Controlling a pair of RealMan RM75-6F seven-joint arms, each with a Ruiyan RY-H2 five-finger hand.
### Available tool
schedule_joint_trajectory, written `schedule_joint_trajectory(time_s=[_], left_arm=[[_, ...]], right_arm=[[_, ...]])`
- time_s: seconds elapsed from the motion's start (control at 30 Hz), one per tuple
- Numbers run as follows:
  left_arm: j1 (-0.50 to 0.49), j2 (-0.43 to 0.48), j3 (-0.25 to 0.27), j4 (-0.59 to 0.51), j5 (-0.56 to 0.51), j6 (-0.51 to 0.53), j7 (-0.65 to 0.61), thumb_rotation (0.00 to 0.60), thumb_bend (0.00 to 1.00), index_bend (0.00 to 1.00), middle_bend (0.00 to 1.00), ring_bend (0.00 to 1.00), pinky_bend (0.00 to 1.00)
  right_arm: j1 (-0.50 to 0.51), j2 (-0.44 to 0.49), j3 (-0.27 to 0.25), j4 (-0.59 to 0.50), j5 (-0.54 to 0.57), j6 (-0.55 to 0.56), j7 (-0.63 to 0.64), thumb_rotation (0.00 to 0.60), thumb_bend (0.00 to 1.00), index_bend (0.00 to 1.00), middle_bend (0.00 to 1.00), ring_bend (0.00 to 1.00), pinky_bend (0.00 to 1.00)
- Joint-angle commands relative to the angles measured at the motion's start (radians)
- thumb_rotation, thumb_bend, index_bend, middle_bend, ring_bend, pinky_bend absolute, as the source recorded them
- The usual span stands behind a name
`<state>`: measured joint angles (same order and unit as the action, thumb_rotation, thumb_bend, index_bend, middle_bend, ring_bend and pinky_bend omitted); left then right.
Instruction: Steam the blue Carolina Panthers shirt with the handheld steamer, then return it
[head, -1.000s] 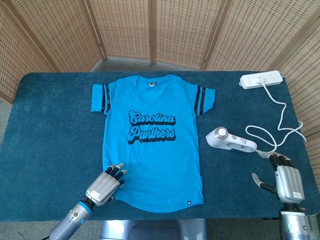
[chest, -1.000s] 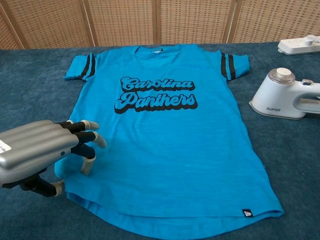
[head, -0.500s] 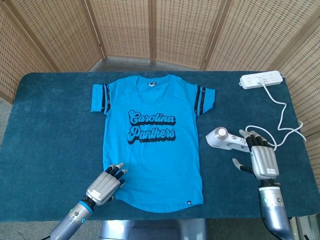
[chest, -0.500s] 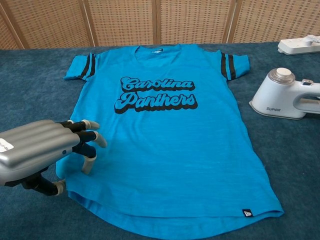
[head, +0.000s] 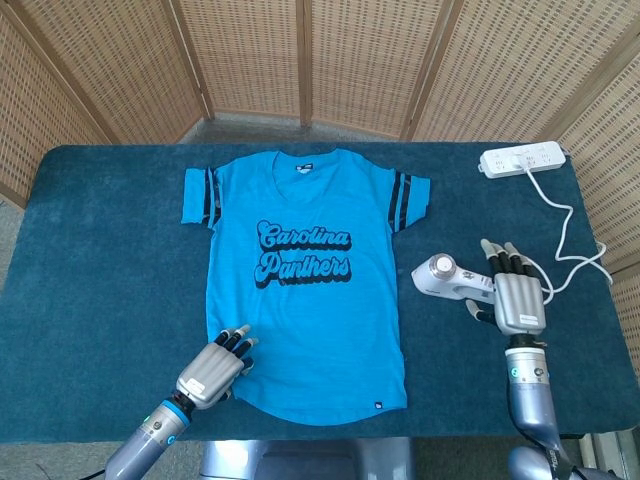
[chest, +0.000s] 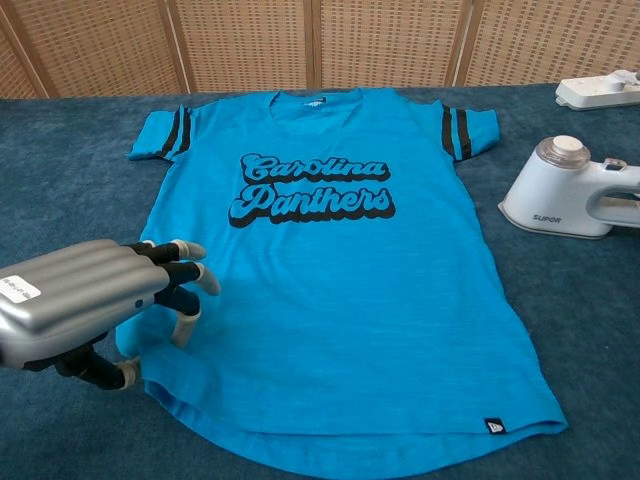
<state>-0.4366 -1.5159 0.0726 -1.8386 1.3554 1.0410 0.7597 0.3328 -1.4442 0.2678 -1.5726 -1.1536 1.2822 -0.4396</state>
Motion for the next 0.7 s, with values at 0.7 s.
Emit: schedule_joint_trajectory(time_s=[0.7], left_arm=[[-0.010, 0.001, 0.015, -0.002, -0.003, 0.021, -0.016, 0.506, 0.45, 0.52, 0.19, 0.03, 0.14]], right_arm=[[0.063, -0.094, -0.013, 0.173, 0.058, -0.010, -0.075, 0.540, 0.27, 0.03, 0.13, 0.07, 0.14]])
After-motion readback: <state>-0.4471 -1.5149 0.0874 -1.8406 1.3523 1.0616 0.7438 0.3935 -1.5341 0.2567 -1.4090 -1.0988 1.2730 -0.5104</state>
